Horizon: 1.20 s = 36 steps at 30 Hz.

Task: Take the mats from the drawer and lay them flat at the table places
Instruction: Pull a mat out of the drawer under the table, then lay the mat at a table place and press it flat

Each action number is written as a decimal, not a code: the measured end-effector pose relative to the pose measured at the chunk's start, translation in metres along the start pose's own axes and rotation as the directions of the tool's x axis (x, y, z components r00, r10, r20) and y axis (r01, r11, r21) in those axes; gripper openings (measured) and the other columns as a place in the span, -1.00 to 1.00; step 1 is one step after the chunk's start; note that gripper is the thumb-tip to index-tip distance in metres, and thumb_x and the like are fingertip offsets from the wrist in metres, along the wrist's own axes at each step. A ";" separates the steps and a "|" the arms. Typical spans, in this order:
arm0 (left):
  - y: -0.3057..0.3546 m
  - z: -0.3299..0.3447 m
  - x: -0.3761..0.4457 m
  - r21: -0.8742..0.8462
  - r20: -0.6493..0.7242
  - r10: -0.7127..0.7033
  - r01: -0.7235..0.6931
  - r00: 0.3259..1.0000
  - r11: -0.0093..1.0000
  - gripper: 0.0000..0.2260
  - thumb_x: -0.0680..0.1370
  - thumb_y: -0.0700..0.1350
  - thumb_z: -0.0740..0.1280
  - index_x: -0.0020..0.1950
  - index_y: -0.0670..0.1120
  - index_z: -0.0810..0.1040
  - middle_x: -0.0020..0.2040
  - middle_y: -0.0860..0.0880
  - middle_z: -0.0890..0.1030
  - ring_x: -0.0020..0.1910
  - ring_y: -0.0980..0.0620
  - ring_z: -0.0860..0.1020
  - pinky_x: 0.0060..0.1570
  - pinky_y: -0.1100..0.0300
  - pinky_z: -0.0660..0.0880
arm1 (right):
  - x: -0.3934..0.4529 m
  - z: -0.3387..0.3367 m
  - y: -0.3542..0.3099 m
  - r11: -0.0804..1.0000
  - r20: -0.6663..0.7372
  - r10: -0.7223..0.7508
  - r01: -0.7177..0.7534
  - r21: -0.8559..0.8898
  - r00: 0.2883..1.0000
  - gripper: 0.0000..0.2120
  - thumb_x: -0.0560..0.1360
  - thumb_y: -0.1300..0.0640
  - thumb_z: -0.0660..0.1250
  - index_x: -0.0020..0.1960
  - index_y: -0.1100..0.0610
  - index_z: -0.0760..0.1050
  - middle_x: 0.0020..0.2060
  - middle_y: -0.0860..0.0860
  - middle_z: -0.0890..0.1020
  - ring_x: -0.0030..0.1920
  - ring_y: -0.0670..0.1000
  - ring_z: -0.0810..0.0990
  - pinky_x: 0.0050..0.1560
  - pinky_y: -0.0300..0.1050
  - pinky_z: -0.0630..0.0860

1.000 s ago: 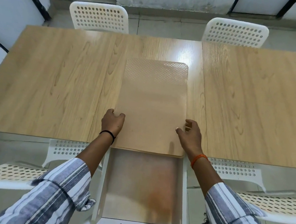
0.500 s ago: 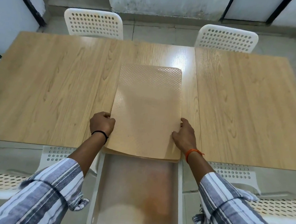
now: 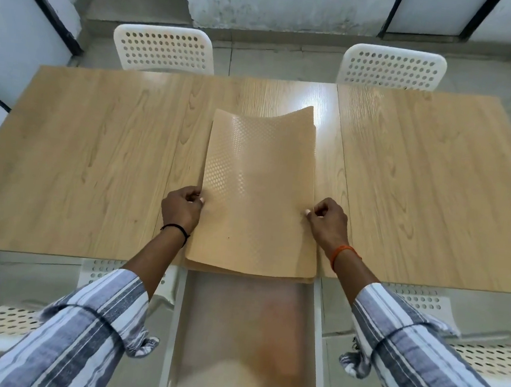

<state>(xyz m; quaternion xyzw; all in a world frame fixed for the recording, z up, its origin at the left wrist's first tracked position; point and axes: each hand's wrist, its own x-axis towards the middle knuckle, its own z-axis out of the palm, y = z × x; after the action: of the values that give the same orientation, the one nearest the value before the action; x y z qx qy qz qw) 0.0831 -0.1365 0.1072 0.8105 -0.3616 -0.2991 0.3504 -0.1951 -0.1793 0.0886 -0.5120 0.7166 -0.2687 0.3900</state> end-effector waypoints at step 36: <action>0.140 0.079 -0.162 -0.410 0.518 0.112 0.132 0.848 0.902 -0.81 0.50 -0.29 0.40 0.11 -0.18 0.58 -0.11 -0.08 0.65 -0.24 0.01 0.61 -0.33 0.20 0.56 | -0.096 -0.261 0.076 0.955 -0.289 -0.229 0.272 0.118 0.929 -0.72 0.49 0.38 0.34 0.08 0.06 0.50 -0.04 0.01 0.68 0.02 -0.04 0.63 -0.06 -0.25 0.50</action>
<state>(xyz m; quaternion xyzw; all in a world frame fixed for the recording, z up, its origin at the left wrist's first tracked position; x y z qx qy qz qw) -0.1188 -0.1048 0.2093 0.6004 -0.3644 -0.5851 0.4055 -0.4361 -0.0674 0.1995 -0.5255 0.6685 -0.4397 0.2891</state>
